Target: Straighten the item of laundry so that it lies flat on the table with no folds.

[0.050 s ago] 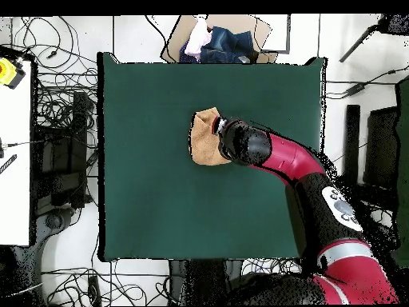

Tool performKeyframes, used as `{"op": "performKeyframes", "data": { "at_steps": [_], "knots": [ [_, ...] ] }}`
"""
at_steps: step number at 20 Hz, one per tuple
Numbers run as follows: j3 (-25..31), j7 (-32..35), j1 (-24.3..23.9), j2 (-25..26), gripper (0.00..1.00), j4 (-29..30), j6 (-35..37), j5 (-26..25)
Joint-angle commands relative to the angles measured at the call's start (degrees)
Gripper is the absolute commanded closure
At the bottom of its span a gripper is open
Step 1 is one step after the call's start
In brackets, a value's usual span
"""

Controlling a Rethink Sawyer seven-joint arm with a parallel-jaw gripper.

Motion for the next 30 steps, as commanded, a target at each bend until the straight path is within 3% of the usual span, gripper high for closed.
{"op": "performKeyframes", "data": {
  "at_steps": [1,11,18,30],
  "knots": [
    [0.7,5.9,0.1,0.5,0.00,1.6,6.7,1.9],
    [1.4,4.0,-1.2,1.8,0.00,0.0,7.2,1.0],
    [5.5,-0.6,-5.1,6.6,0.00,-2.2,9.1,0.9],
    [7.3,-3.2,-4.9,6.8,0.00,-6.3,6.9,-2.3]
  ]
}}
